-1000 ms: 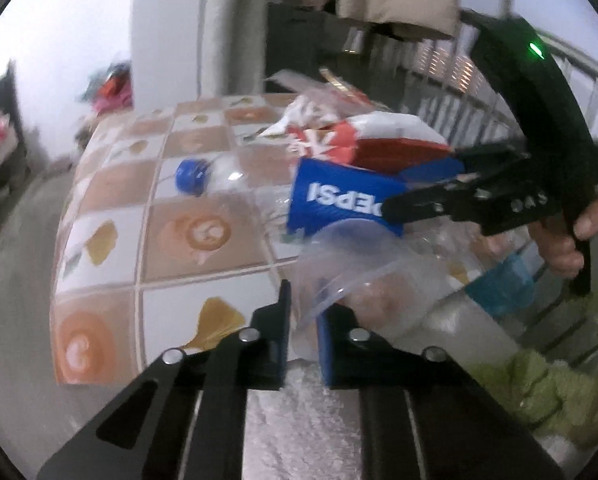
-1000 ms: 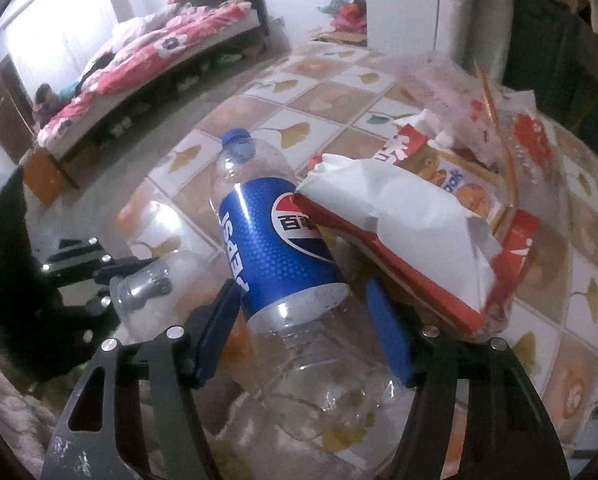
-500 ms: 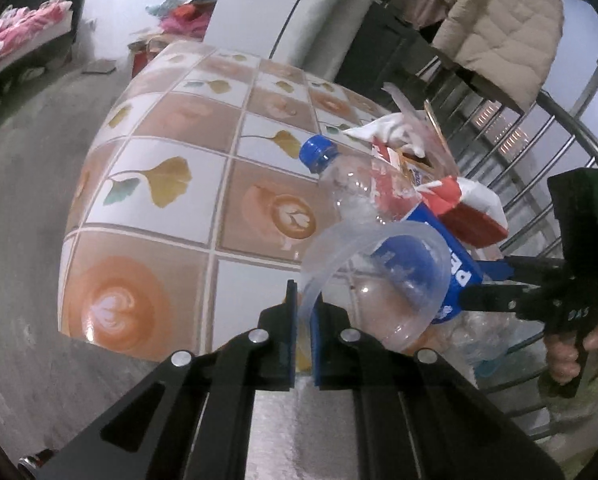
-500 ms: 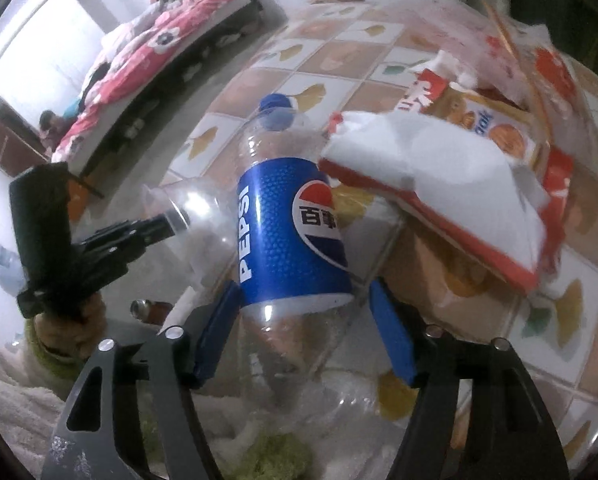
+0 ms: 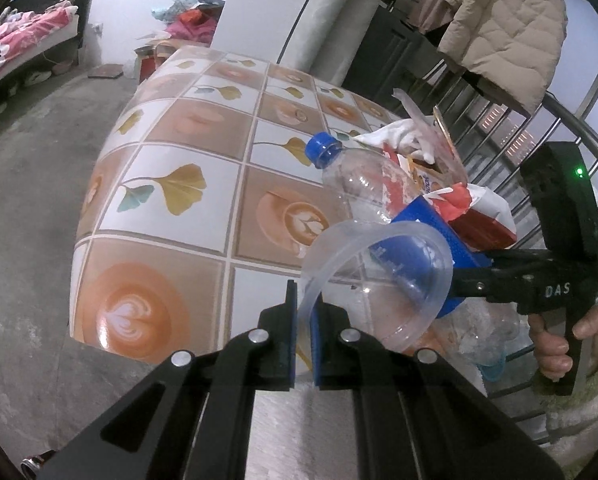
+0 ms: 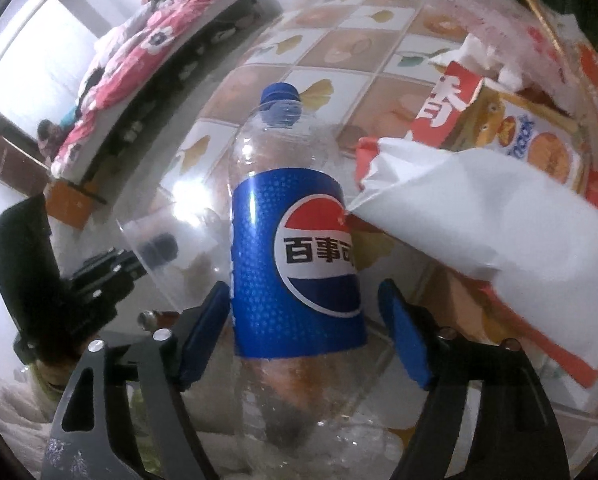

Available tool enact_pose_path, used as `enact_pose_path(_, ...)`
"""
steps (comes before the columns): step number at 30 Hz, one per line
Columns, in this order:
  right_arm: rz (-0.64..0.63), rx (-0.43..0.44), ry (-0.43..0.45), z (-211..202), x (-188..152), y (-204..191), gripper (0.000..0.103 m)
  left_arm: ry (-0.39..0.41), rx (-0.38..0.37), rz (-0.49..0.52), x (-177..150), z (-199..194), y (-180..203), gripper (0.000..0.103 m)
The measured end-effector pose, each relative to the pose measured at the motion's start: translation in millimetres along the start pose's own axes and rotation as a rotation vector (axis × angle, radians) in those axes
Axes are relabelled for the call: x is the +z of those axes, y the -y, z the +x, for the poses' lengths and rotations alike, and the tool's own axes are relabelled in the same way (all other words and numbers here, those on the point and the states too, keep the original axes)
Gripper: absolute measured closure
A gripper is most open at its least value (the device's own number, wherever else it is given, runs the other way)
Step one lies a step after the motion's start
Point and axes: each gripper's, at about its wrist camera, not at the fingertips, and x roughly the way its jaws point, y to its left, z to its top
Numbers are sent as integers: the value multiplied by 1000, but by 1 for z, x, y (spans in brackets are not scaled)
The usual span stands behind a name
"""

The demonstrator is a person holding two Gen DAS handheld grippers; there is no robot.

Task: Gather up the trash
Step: 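Grasp the Pepsi bottle with the right tool while the left tool grasps the clear cup, then carry the bottle and cup over the wastebasket and open both tools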

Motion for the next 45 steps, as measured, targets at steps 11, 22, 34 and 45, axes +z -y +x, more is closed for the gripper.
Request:
enact_pose_path(11, 64, 72, 71, -13, -8, -3, 46, 34, -4, -25, 6, -22, -2, 98)
enact_pose_path(22, 120, 200, 208, -47, -25, -7, 47, 94, 19, 12, 16, -66, 14, 98)
enact_pose_path(34, 125, 189, 490, -148, -70, 1, 48, 178, -120, 186, 55, -111, 106, 98)
enact_pose_path(45, 468, 14, 789, -250, -216, 105, 48, -47, -436, 411, 64, -52, 286, 98)
